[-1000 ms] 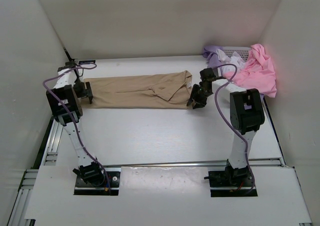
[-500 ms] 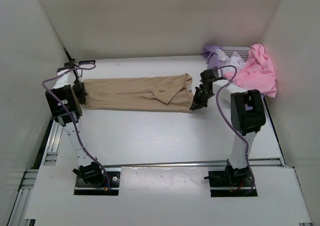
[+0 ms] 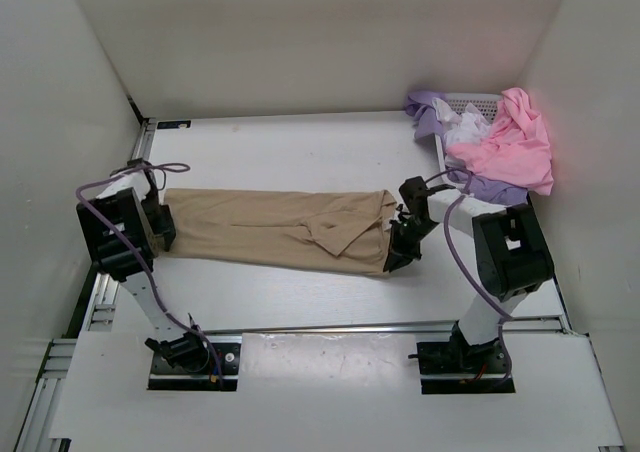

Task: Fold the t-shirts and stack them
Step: Fold the other side of the tshirt into a rectangle

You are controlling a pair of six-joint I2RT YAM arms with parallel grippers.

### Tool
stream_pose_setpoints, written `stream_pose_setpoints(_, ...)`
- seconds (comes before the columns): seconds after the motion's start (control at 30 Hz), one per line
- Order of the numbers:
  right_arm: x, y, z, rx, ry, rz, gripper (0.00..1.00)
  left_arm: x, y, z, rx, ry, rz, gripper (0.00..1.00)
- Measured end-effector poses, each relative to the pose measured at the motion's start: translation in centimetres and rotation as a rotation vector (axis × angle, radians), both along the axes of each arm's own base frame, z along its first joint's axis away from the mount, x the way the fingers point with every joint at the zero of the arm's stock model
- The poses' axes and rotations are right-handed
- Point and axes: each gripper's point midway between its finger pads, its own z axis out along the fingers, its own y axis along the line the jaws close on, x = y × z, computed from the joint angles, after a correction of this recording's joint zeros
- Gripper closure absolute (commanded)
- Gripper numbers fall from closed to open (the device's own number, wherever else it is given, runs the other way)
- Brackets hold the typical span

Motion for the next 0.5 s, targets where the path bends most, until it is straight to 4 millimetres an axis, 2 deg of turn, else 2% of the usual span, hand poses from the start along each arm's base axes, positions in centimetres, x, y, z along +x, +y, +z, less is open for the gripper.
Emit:
stream_pose_setpoints(0.13,-3.2,-0.6,-0.3,-0.023,0.043,0.031,0.66,-3.9,-0.5,0.5,0.064,0.036,-0.006,0.17)
stream_pose_setpoints(0.2,-3.8,-0.9,0.0,-0.026,0.027,0.029,0.66,-5.1,-1.0,1.0,0.095,0.038,-0.026,0.15)
stream_pose_setpoints(0.27,-4.0,-1.1,0.3,-0.022,0.002,0.026,0.57,-5.6,-1.6,2.1,0.137,0.010,-0.060,0.15)
stream_pose_setpoints(0.3,-4.2,-1.1,0.5,-0.019,-0.009,0.024,0.57,-5.6,-2.2,2.8,0.153,-0.014,-0.083,0.15)
stream_pose_setpoints(0.33,-4.3,-1.2,0.5,-0.016,-0.017,0.022,0.54,-5.5,-3.0,3.8,0.174,-0.045,-0.122,0.15)
stream_pose_setpoints(0.4,-4.7,-1.3,0.3,-0.015,-0.021,0.017,0.54,-4.8,-5.6,5.8,0.201,-0.128,-0.229,0.15)
stream_pose_setpoints(0.47,-5.3,-1.5,0.0,-0.016,-0.018,0.016,0.54,-4.1,-9.6,7.6,0.207,-0.205,-0.392,0.15)
stream_pose_setpoints(0.5,-5.4,-1.6,-0.1,-0.017,-0.018,0.014,0.54,-3.8,-12.3,8.4,0.194,-0.246,-0.494,0.16)
